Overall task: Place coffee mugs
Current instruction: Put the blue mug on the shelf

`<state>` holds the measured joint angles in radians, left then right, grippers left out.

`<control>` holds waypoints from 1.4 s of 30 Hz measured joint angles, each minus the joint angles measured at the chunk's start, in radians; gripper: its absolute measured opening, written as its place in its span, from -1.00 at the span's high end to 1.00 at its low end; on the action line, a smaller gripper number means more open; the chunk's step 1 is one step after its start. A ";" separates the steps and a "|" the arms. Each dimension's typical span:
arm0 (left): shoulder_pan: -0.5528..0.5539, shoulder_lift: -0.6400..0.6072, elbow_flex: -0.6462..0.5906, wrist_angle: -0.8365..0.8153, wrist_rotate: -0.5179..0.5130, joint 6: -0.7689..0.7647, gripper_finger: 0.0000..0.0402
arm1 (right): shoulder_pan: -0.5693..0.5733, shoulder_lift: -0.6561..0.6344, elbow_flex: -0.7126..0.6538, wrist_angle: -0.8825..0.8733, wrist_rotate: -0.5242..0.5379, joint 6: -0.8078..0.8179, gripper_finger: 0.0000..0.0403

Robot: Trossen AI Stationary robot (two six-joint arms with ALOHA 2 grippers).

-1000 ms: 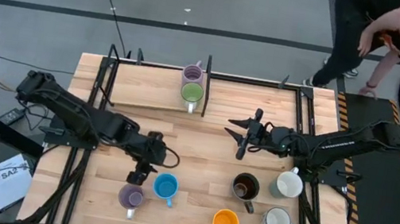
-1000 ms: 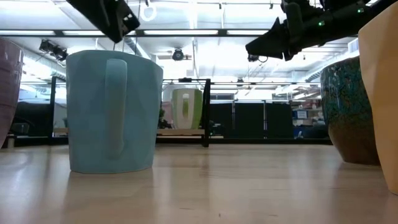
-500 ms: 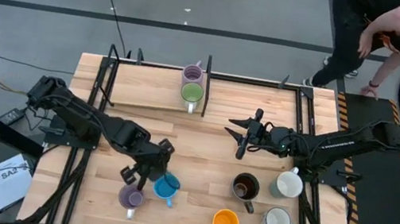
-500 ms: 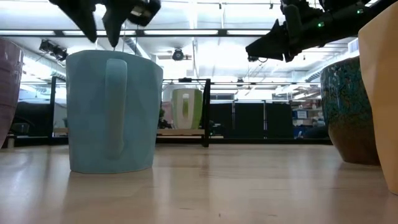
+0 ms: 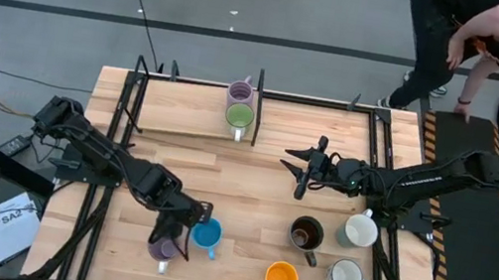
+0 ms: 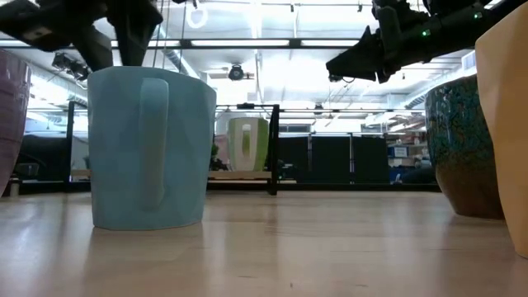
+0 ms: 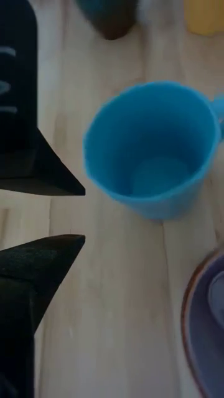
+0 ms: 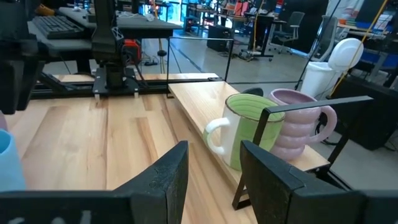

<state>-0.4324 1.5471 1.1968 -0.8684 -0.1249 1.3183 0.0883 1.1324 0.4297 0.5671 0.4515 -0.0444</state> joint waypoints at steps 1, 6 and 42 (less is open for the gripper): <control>0.000 0.000 0.000 0.003 -0.001 0.024 0.42 | 0.000 0.000 0.000 0.000 0.000 0.000 0.25; -0.004 0.000 0.000 0.055 0.011 0.107 0.42 | 0.000 0.000 0.000 0.000 0.002 0.000 0.25; -0.007 0.168 -0.001 0.132 0.105 0.354 0.69 | -0.034 0.014 0.000 -0.070 -0.027 0.071 0.25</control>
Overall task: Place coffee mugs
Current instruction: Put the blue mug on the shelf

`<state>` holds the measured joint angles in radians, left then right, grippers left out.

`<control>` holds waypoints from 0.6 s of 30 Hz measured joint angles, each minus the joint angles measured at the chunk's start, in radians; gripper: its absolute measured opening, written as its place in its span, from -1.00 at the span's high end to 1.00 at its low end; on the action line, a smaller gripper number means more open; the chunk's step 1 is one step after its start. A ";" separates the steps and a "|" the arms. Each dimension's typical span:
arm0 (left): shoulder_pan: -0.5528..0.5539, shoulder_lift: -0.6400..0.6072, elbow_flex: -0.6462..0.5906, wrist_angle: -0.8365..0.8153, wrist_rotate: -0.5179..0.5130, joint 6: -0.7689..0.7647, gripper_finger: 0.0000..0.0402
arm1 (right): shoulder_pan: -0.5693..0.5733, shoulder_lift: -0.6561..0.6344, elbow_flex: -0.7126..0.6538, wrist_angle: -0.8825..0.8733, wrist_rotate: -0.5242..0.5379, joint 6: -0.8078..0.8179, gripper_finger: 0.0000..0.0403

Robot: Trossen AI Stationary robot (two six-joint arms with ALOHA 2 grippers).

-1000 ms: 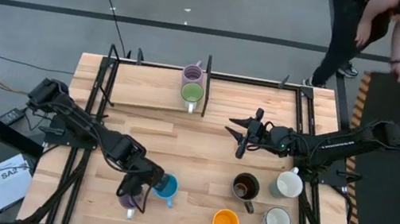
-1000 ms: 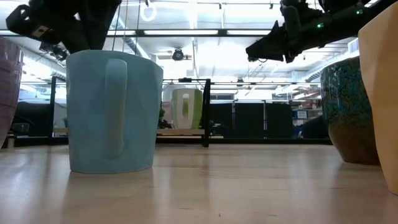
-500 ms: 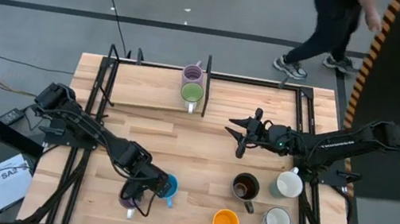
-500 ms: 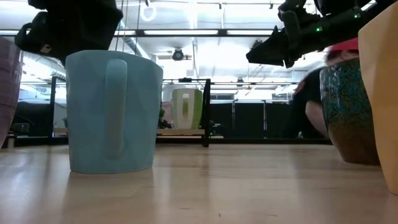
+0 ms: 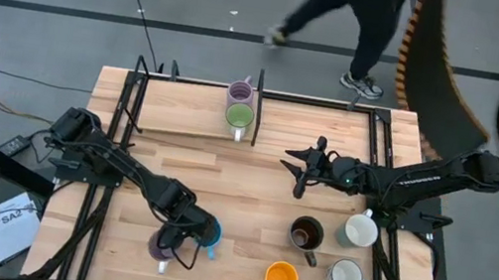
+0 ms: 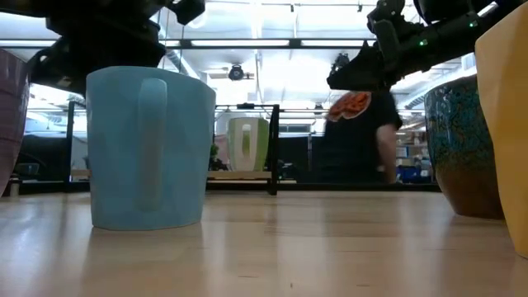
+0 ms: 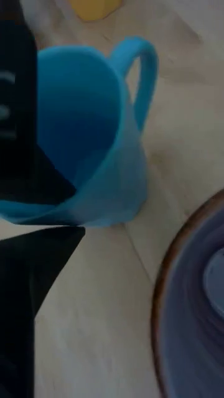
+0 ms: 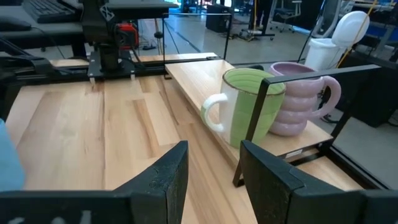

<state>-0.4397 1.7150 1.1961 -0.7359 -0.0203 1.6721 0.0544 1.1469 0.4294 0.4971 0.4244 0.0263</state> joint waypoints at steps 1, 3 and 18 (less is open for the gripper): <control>0.000 0.000 0.000 -0.004 -0.003 0.004 0.75 | 0.000 0.000 0.000 -0.001 0.000 0.002 0.25; 0.000 0.000 0.000 -0.004 0.002 0.010 0.85 | 0.000 0.000 0.000 -0.001 0.000 0.004 0.25; 0.091 -0.007 0.001 -0.072 -0.016 -0.254 0.87 | 0.000 0.000 0.000 0.002 -0.001 0.004 0.25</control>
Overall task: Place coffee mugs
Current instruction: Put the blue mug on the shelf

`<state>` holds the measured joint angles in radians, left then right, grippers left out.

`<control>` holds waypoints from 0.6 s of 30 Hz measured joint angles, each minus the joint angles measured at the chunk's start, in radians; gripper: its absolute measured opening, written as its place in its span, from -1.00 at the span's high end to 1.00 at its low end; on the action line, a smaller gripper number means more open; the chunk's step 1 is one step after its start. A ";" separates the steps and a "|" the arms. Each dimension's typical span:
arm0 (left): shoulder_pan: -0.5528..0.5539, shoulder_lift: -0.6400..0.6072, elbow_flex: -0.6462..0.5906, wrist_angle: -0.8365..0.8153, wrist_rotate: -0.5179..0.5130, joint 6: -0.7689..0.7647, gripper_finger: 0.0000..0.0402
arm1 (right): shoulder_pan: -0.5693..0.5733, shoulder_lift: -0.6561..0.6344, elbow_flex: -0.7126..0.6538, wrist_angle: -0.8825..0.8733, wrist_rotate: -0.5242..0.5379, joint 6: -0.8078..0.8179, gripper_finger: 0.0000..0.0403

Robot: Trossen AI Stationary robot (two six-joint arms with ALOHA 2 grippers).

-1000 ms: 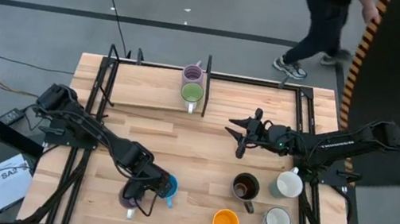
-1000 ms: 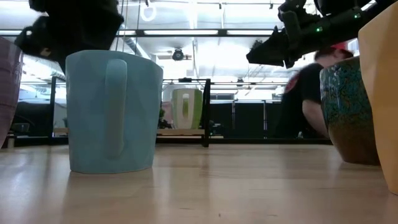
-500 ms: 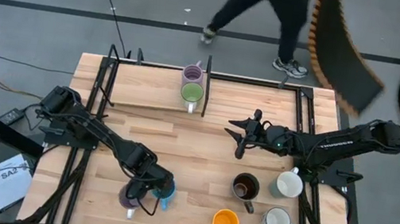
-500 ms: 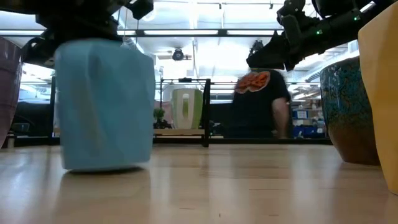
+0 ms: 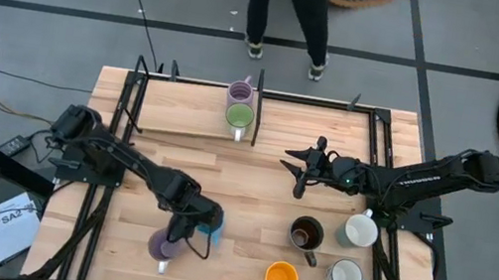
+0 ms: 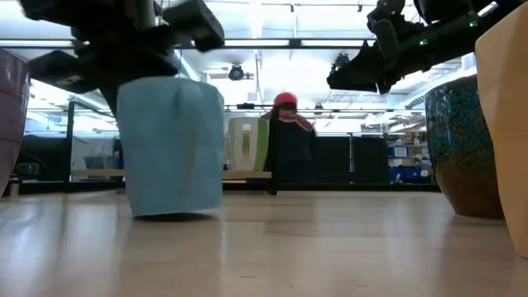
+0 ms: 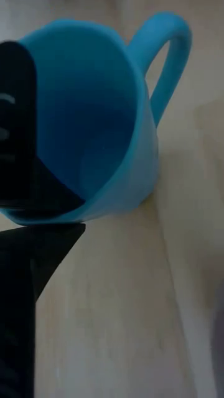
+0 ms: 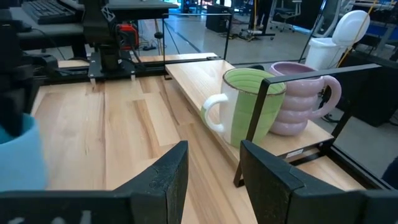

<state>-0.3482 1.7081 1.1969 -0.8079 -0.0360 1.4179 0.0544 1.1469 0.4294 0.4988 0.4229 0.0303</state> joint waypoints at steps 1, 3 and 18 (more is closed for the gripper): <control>0.016 -0.002 0.000 -0.022 0.006 -0.043 0.87 | 0.000 0.000 0.000 0.000 -0.001 0.000 0.25; 0.050 -0.010 0.001 -0.058 0.024 -0.141 0.87 | 0.000 0.000 0.000 0.000 -0.002 -0.003 0.25; 0.210 -0.048 -0.001 -0.200 0.098 -0.862 0.87 | 0.000 0.000 0.000 -0.003 -0.002 -0.029 0.25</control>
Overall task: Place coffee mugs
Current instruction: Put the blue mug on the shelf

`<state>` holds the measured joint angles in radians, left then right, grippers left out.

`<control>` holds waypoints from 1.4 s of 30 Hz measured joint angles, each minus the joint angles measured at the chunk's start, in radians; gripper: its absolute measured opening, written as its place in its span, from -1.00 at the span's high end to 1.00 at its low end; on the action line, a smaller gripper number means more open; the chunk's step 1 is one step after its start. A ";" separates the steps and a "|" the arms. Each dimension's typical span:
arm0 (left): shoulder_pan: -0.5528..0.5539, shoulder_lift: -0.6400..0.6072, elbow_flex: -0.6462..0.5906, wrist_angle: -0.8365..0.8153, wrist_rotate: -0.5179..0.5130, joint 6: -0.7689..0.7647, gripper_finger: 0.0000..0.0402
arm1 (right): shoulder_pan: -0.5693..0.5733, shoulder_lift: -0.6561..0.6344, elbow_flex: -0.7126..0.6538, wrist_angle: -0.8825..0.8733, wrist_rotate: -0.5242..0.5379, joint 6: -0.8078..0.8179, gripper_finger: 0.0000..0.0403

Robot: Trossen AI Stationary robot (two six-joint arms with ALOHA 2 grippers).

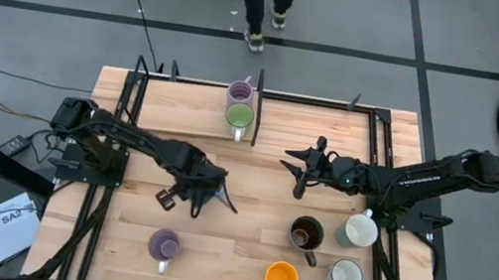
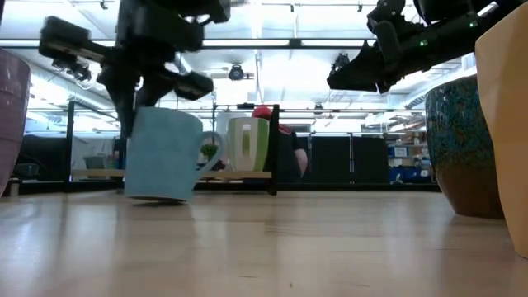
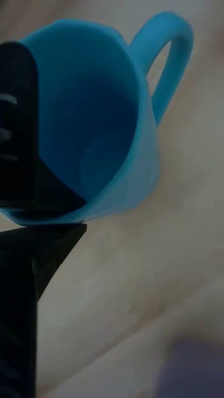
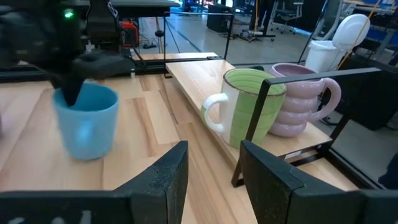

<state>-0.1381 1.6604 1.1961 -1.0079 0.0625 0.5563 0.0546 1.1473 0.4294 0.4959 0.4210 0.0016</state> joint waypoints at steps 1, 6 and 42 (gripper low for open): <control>0.011 0.000 0.000 -0.006 -0.009 -0.064 0.87 | 0.000 0.000 0.000 0.001 0.000 -0.002 0.25; 0.071 -0.003 0.000 -0.057 -0.043 -0.346 0.87 | 0.000 0.000 0.000 0.002 -0.001 -0.005 0.25; 0.616 -0.003 0.251 -0.196 -0.189 -0.634 0.86 | -0.007 0.000 0.000 0.006 0.030 -0.001 0.25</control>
<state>0.4777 1.6572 1.4471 -1.2038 -0.1263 -0.0781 0.0471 1.1473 0.4294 0.5020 0.4507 0.0006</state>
